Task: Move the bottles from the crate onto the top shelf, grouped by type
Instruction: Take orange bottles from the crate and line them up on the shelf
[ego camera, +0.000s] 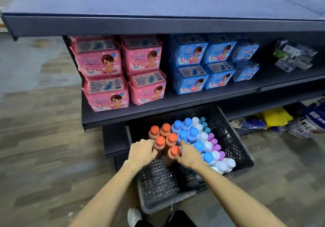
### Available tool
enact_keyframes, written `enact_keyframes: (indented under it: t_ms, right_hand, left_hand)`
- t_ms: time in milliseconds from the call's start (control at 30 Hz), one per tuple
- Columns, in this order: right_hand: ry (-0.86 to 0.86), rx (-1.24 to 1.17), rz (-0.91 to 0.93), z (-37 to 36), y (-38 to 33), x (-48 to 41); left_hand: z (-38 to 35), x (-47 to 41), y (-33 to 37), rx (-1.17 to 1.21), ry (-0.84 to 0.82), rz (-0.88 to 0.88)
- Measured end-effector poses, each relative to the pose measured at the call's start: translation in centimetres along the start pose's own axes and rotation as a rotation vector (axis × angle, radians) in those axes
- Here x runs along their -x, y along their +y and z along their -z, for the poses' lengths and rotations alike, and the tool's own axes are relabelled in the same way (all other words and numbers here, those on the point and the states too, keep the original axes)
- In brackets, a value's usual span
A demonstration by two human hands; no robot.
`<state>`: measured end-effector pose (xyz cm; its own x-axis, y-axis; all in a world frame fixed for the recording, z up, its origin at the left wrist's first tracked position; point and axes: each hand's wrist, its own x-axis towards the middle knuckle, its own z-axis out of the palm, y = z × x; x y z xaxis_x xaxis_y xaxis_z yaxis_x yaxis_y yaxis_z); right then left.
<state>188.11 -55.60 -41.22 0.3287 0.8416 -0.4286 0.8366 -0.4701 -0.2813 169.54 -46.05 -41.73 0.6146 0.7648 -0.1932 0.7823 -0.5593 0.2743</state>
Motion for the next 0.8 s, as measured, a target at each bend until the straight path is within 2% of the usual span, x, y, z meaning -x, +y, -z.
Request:
enact_keyframes:
  t_ms: [300, 633, 800]
  right_hand:
    - [-0.053, -0.158, -0.093, -2.4, 1.1, -2.0]
    - [-0.082, -0.233, -0.053, -5.2, 2.3, -4.4]
    - [-0.061, -0.276, -0.06, -6.3, 2.1, -4.8]
  left_hand:
    - [-1.2, -0.4, -0.5, 0.043, -0.018, 0.061]
    - [-4.2, -0.3, 1.0, 0.083, -0.065, 0.169]
    - [-5.4, -0.1, 1.2, 0.093, -0.069, 0.169]
